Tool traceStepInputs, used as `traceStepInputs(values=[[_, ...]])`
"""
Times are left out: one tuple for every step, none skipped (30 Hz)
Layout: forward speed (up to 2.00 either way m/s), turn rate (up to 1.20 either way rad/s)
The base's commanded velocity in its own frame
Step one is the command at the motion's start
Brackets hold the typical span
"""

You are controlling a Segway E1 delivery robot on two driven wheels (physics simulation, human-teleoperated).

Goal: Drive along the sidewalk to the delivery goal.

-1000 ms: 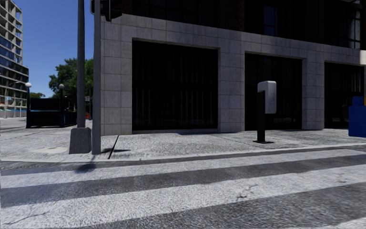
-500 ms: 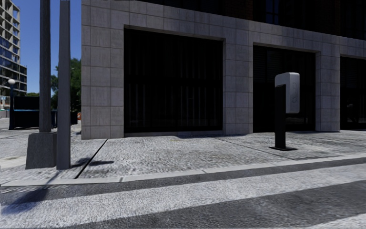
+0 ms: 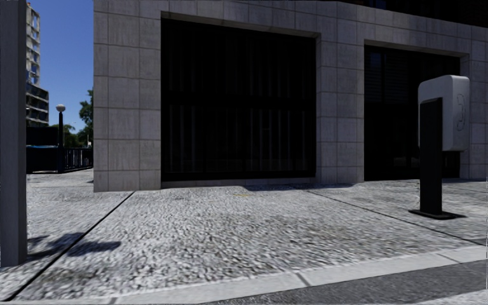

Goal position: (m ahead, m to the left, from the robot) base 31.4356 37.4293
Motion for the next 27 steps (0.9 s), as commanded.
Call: traceStepInputs(values=[[2.0, 0.51], [2.0, 0.51], [2.0, 0.53], [2.0, 0.55], [2.0, 0.57], [2.0, 0.57], [2.0, 0.58], [2.0, 0.58], [2.0, 0.58], [2.0, 0.58], [2.0, 0.58], [2.0, 0.58], [2.0, 0.58], [2.0, 0.58], [2.0, 0.58], [2.0, 0.58], [2.0, 0.58], [2.0, 0.58], [2.0, 0.58], [2.0, 0.58], [2.0, 0.58], [2.0, 0.59], [2.0, 0.59], [2.0, 0.61], [2.0, 0.65], [2.0, 0.7], [2.0, 0.7]])
